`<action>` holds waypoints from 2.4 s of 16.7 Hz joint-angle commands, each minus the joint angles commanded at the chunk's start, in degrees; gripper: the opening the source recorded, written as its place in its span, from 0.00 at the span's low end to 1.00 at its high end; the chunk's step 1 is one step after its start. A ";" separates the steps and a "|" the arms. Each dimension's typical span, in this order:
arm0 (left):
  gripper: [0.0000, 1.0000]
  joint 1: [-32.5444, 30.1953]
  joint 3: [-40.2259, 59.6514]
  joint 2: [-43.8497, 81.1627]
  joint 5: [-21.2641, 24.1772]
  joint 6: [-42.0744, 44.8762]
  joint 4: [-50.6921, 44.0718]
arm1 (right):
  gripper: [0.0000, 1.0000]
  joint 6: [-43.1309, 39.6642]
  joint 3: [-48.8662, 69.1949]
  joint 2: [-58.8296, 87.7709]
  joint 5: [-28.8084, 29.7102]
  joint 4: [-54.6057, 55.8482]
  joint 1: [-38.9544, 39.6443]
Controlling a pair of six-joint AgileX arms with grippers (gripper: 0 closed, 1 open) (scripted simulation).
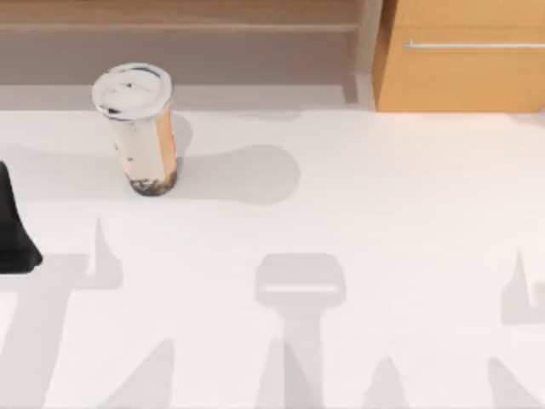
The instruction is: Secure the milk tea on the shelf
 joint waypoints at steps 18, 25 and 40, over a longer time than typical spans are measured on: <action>1.00 -21.60 14.98 90.75 -19.08 -1.93 66.73 | 1.00 0.00 0.00 0.00 0.00 0.00 0.00; 1.00 -21.72 15.27 92.46 -19.35 -1.90 67.87 | 1.00 0.00 0.00 0.00 0.00 0.00 0.00; 0.92 -15.78 32.91 100.89 -13.18 -1.28 59.03 | 1.00 0.00 0.00 0.00 0.00 0.00 0.00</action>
